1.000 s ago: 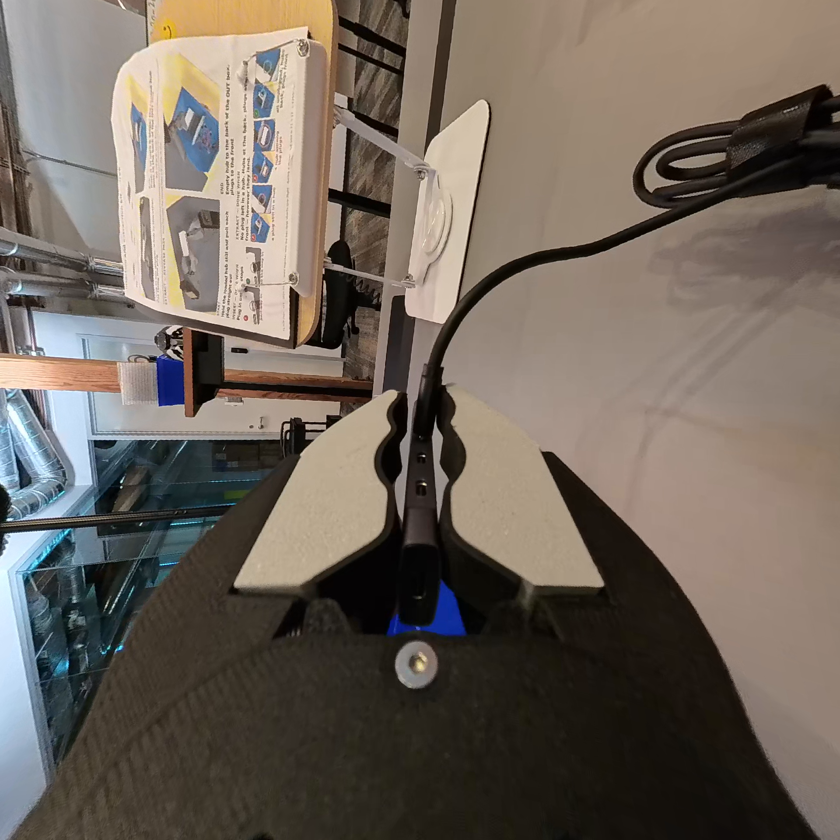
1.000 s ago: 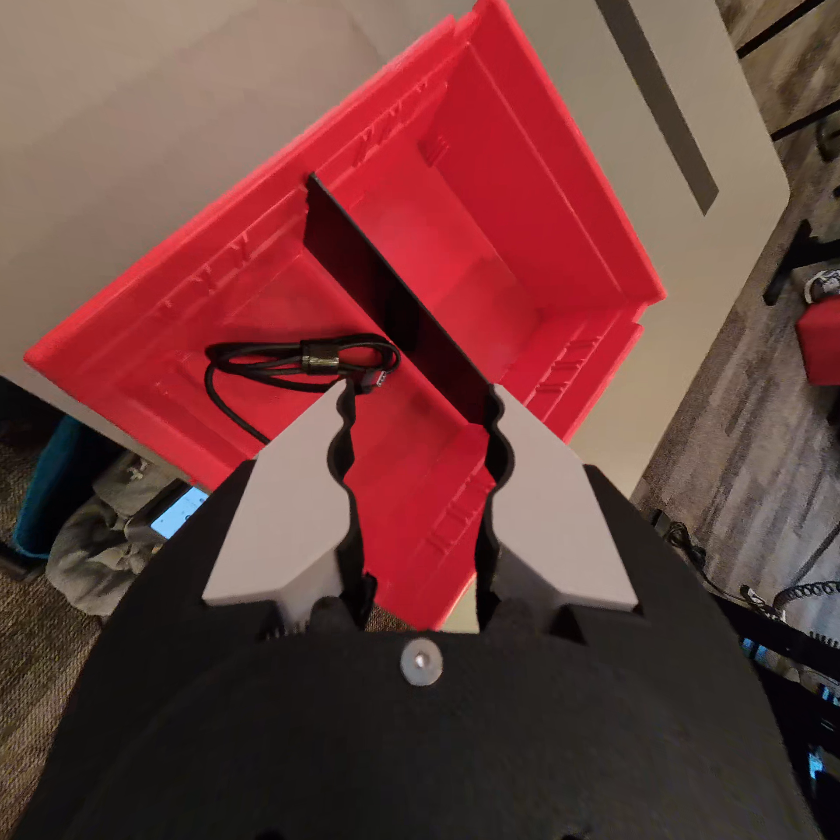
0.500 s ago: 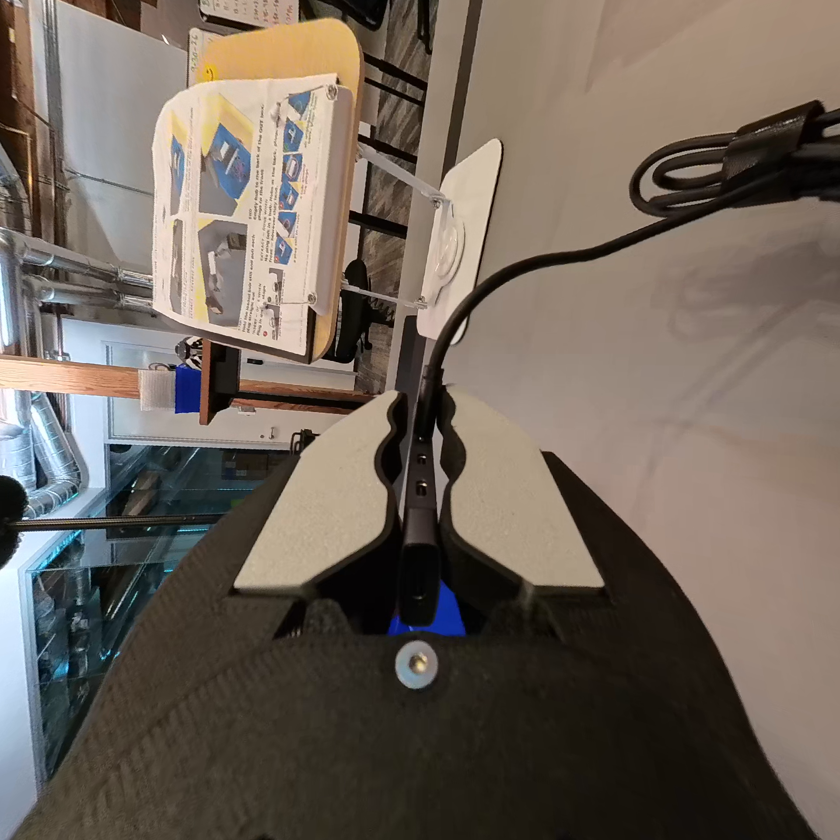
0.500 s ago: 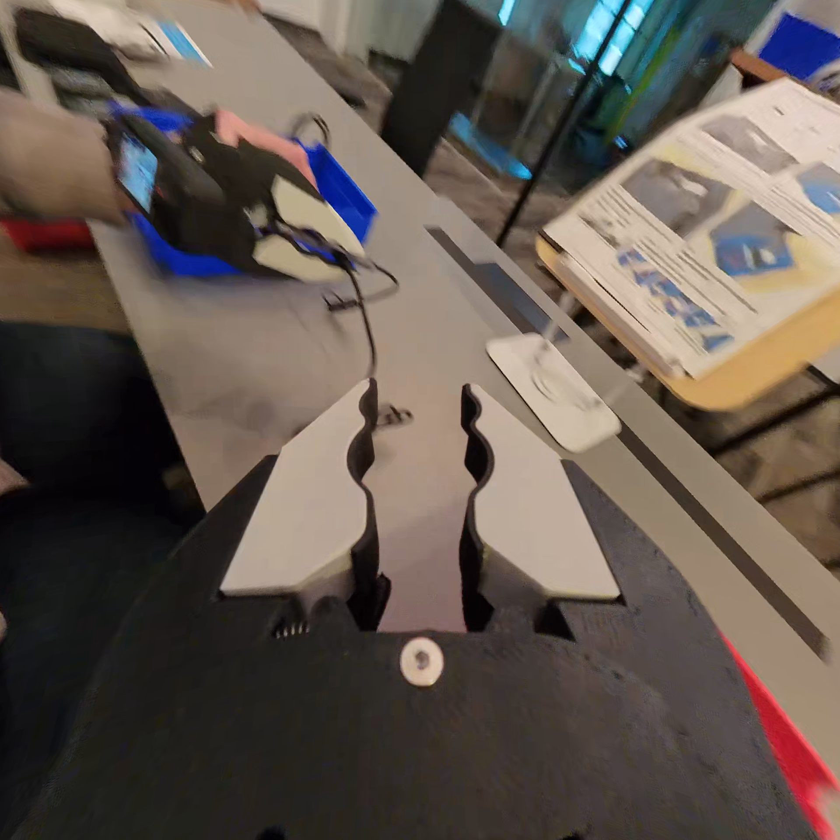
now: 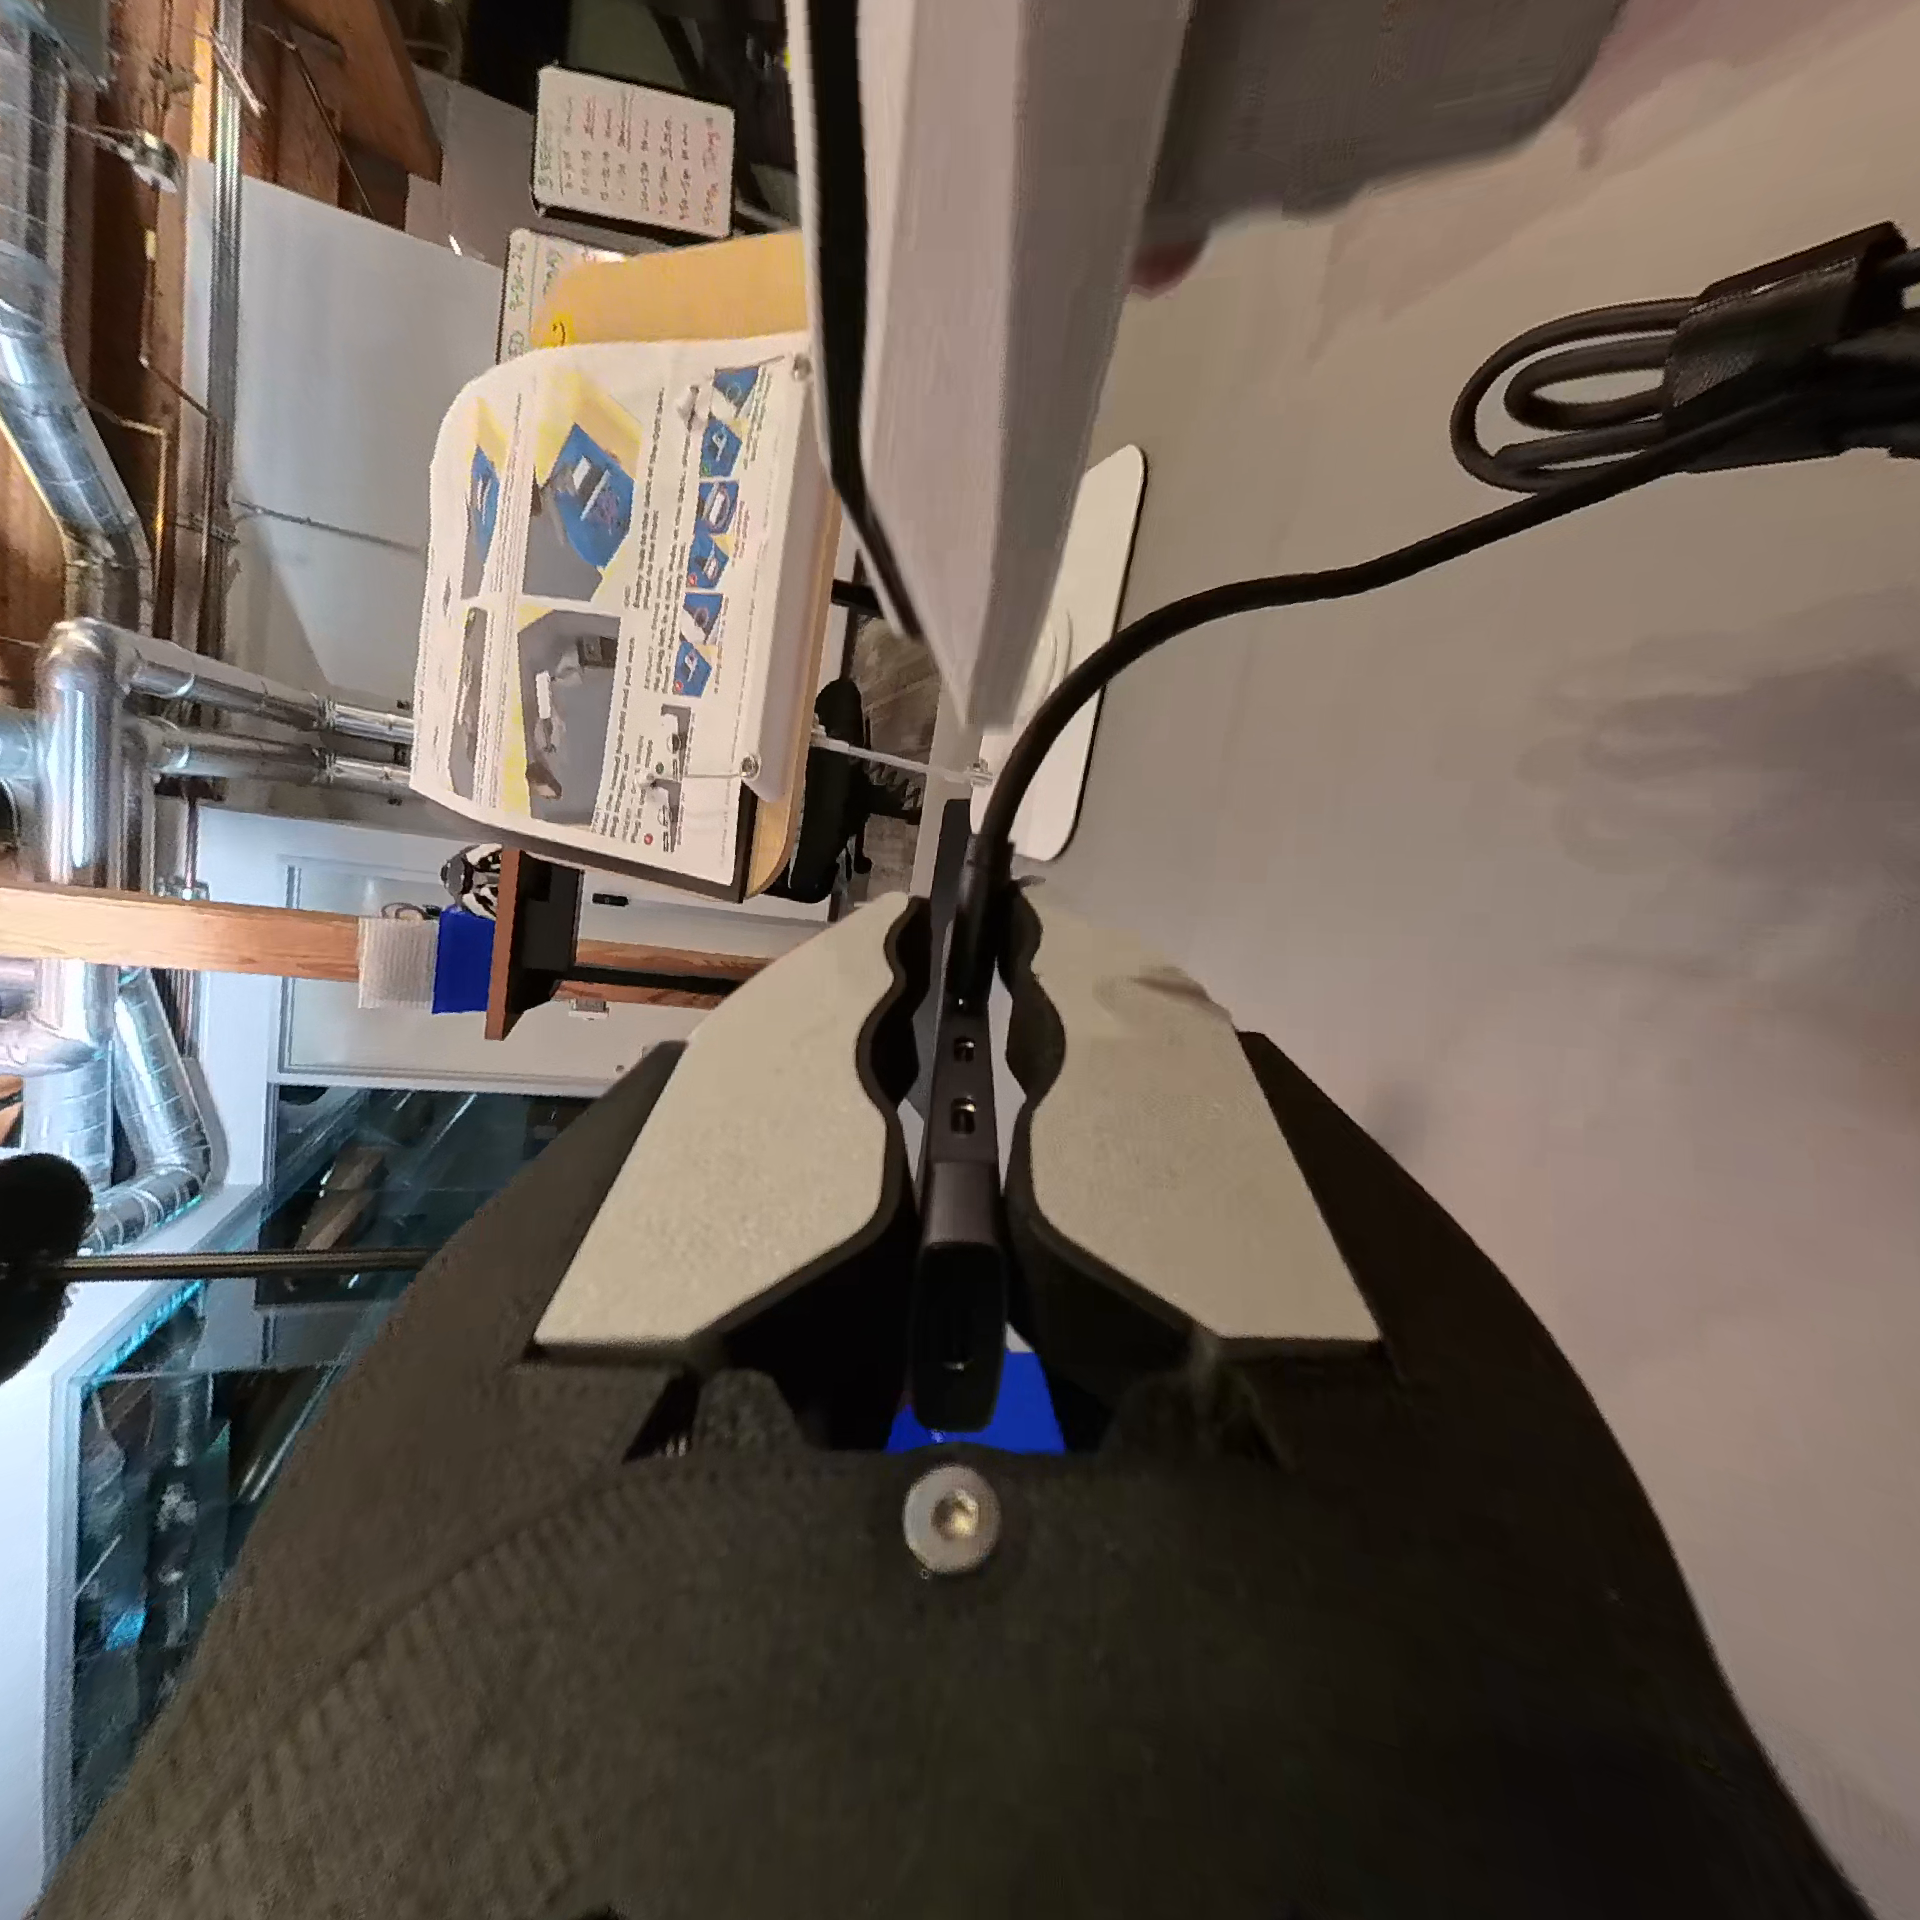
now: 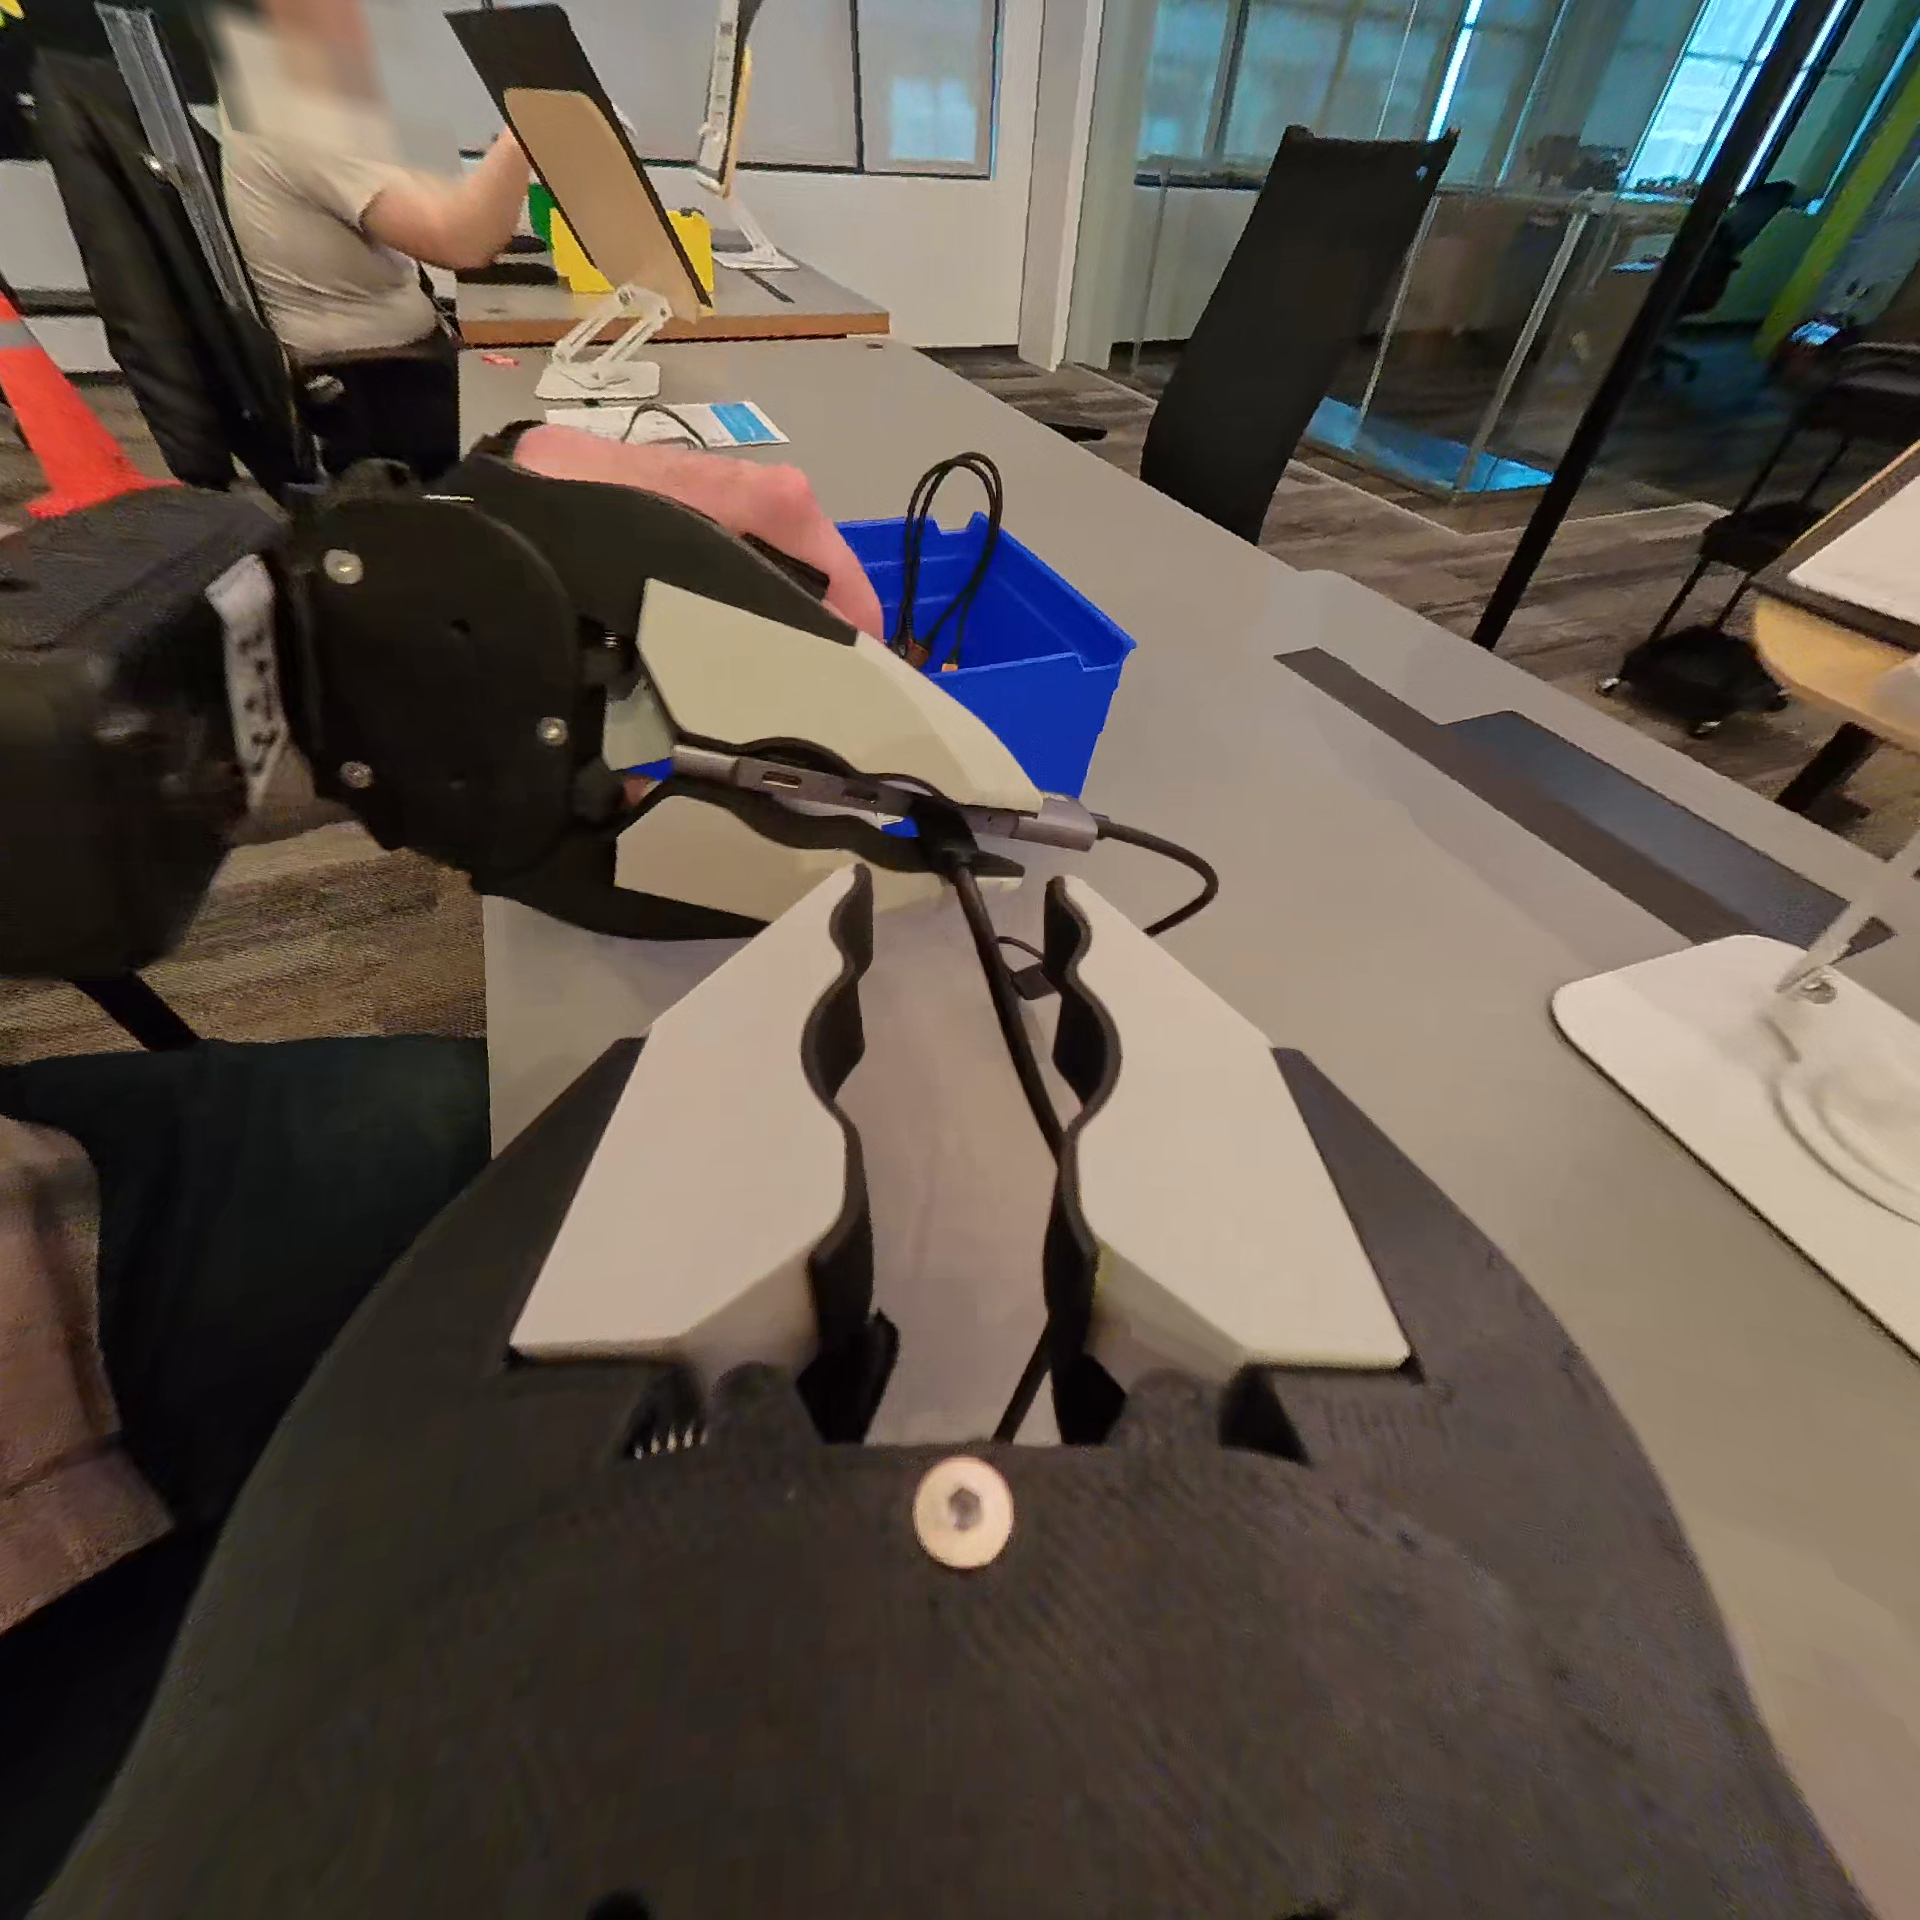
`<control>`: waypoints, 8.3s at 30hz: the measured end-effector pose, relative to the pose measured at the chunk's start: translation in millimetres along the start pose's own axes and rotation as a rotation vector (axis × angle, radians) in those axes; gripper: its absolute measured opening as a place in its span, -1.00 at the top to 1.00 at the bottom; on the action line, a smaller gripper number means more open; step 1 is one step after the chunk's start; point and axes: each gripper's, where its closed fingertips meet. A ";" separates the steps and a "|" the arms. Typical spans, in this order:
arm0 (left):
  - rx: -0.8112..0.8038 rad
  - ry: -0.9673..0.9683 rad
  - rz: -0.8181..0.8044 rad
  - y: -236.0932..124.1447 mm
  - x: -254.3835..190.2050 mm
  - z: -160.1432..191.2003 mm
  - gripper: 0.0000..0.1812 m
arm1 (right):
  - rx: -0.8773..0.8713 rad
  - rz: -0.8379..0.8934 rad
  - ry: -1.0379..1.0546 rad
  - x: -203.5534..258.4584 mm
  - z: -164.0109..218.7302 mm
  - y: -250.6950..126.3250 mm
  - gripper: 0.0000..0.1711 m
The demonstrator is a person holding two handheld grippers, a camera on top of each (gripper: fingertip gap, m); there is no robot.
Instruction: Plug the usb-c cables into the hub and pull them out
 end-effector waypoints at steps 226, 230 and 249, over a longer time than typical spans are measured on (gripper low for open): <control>-0.179 -0.025 -0.081 -32.3 41.4 -39.8 0.55 | 0.446 0.940 -0.453 -240.1 -4.1 -307.9 0.92; -0.168 -0.010 -0.057 -29.1 33.7 -38.4 0.56 | 0.623 0.875 -0.346 -248.7 63.2 -311.6 0.92; -0.103 -0.002 0.033 -20.5 16.7 -17.2 0.58 | 1.061 0.685 -0.163 -252.2 162.9 -329.1 0.63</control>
Point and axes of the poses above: each gripper's, where its closed fingertips meet, y out along the fingers, z out of its underside, x = y × z across the jaws, and after that the axes turned 3 degrees about y, right-handed
